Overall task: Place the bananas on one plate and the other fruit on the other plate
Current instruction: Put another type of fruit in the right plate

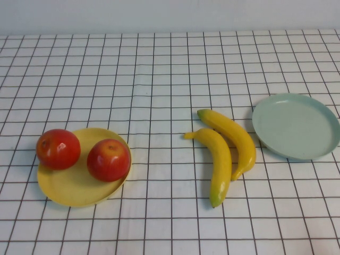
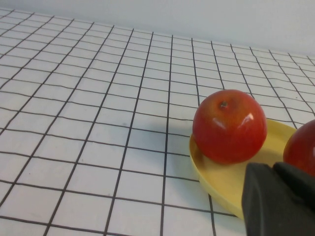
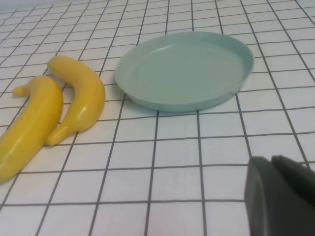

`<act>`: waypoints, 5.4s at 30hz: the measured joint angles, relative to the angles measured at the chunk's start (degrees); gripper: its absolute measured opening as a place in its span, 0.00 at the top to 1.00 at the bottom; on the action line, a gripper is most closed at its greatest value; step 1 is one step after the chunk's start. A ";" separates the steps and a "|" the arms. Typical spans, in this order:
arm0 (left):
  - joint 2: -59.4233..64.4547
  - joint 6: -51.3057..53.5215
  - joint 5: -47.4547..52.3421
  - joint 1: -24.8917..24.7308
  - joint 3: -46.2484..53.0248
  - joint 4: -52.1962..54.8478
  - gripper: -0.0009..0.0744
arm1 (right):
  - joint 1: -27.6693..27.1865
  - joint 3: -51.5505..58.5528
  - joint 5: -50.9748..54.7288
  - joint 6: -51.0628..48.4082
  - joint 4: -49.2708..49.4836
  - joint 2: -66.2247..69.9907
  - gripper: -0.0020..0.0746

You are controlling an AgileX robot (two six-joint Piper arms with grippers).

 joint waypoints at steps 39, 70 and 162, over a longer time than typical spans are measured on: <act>-0.09 -0.11 9.62 0.00 0.00 -0.46 0.99 | 0.00 0.00 -10.03 -0.26 56.49 0.00 0.99; -0.09 -0.01 9.62 0.00 0.00 -0.56 0.99 | 3.09 -61.92 31.28 -29.66 10.53 70.21 0.99; -0.09 0.08 9.62 0.00 0.00 -0.56 0.99 | 6.70 -102.34 46.02 -15.68 -4.13 116.97 0.39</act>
